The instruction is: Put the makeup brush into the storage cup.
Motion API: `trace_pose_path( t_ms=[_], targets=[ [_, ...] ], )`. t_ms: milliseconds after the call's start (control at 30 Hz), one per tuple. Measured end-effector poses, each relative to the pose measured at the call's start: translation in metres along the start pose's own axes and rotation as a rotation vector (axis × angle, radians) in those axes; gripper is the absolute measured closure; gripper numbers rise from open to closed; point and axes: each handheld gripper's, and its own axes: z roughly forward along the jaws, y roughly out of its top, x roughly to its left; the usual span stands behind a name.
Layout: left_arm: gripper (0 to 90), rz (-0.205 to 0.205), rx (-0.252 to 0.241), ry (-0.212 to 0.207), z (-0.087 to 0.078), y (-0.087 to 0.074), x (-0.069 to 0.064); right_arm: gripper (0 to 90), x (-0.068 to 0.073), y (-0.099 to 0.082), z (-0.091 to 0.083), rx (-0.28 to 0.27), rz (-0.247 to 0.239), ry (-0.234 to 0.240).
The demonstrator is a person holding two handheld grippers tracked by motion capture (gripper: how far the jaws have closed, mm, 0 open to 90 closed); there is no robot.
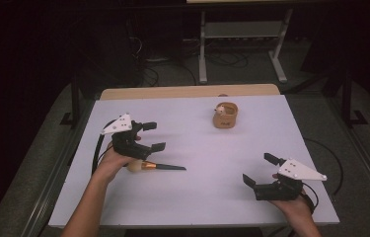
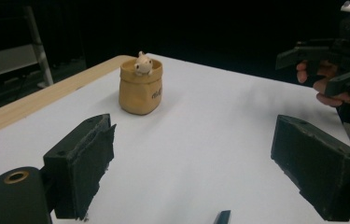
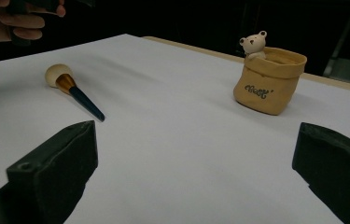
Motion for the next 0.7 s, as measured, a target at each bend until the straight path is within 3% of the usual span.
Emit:
trace_pose_path(
  t_ms=[100, 300, 700],
  targets=[
    [12.5, 0.006, 0.021, -0.003, 0.003, 0.001, 0.003, 0.0, -0.001, 0.0, 0.0, -0.003, -0.001, -0.001],
    [12.5, 0.014, 0.018, 0.004, 0.005, 0.002, 0.008, 0.0, -0.001, 0.0, 0.002, 0.002, 0.004, 0.003],
    [12.4, -0.028, 0.042, 0.05, -0.001, -0.001, 0.015, 0.0, 0.0, 0.0, 0.001, 0.004, 0.014, 0.004]
  ],
)
